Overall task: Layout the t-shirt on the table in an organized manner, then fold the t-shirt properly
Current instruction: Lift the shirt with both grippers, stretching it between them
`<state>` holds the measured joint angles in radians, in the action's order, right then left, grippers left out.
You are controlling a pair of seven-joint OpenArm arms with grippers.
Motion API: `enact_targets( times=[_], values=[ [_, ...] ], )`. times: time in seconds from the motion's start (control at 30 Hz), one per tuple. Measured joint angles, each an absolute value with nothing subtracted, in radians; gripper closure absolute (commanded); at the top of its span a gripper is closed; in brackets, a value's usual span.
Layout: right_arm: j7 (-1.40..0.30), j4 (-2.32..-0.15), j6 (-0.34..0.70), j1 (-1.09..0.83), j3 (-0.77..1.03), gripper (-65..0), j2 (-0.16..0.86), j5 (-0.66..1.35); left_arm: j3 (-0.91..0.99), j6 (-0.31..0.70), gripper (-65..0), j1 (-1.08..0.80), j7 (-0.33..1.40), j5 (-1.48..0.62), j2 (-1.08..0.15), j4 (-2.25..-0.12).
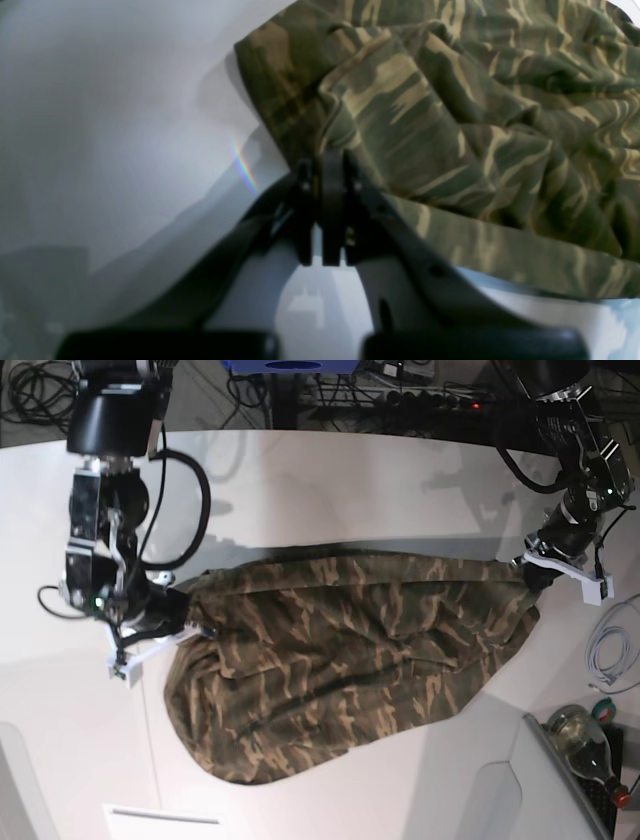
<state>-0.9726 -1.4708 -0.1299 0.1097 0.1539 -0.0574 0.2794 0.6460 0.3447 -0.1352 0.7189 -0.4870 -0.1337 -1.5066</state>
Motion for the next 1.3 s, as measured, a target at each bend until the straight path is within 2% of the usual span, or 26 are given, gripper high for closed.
enact_targets(
  times=[0.2,0.4,0.57,0.67,0.73,0.83,0.93,1.03,1.1,1.2,1.3],
  values=[
    [-1.057,-1.637,-0.218,0.086,0.144,0.0,-0.118,0.291,0.654,0.344,0.0,-0.143,0.719,-0.485,-0.136,-1.522],
    [-1.07,-1.882,-0.245,-0.182,0.157,0.0,-0.113,0.277,0.652,0.345,0.0,-0.214,0.715,-0.501,-0.136,-1.673],
    [-0.965,-1.961,-0.253,-0.275,0.155,-0.2,-0.117,0.291,0.656,0.348,0.0,-0.253,0.719,-0.502,-0.134,-1.77],
    [-0.956,-1.88,-0.337,-0.185,0.15,-0.3,-0.118,0.284,0.657,0.349,0.0,-0.252,0.719,-0.502,-0.133,-1.77],
    [-0.979,-1.76,-0.376,-0.023,0.126,-0.3,-0.112,0.283,0.656,0.348,0.0,-0.243,0.72,-0.502,-0.133,-1.754],
    [-0.98,-1.464,-0.434,0.233,0.097,-0.6,-0.121,0.302,0.658,0.345,0.0,-0.193,0.718,-0.497,-0.132,-1.701],
    [-0.896,-1.129,-0.432,0.409,0.097,-1.2,-0.119,0.294,0.657,0.345,0.0,-0.145,0.715,-0.493,-0.135,-1.628],
    [-0.837,-0.871,-0.427,0.516,0.096,-10.2,-0.107,0.285,0.657,0.345,0.0,-0.133,0.712,-0.492,-0.137,-1.565],
    [-0.83,-0.844,-0.35,0.533,0.064,-20.0,-0.089,0.287,0.657,0.345,0.0,-0.134,0.722,-0.48,-0.136,-1.549],
    [-0.889,-1.009,-0.287,0.477,0.016,-33.3,-0.057,0.292,0.656,0.345,0.0,-0.142,0.719,-0.486,-0.154,-1.549],
    [-0.916,-1.377,-0.279,0.27,0.021,-43.5,-0.031,0.281,0.659,0.345,0.0,-0.146,0.716,-0.486,-0.169,-1.549]
  ],
)
